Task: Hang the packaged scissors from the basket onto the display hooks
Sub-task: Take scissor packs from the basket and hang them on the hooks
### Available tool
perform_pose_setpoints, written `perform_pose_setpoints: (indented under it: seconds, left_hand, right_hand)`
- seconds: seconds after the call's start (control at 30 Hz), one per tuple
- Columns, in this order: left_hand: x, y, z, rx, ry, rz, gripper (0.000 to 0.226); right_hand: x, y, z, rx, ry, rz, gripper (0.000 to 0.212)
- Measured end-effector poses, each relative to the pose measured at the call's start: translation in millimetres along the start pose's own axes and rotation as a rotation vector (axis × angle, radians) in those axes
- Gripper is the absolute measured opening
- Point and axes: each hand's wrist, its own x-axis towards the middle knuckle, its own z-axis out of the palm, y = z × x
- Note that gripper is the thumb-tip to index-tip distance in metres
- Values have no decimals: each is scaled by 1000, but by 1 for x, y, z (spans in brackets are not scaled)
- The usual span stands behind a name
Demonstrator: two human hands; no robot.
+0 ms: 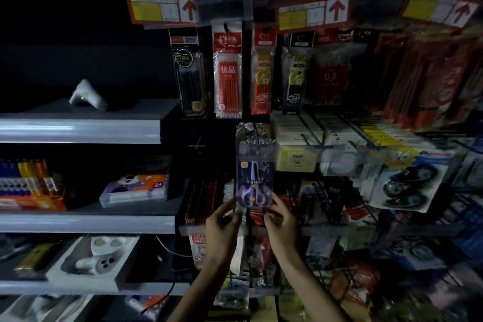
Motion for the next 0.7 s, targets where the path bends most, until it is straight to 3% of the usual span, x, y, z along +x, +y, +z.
perform_pose_setpoints:
  seconds: [0.7]
  left_hand:
    - [48,11,19,-123,-18,-184,39]
  right_hand:
    - [49,-19,23,11,-27,72,54]
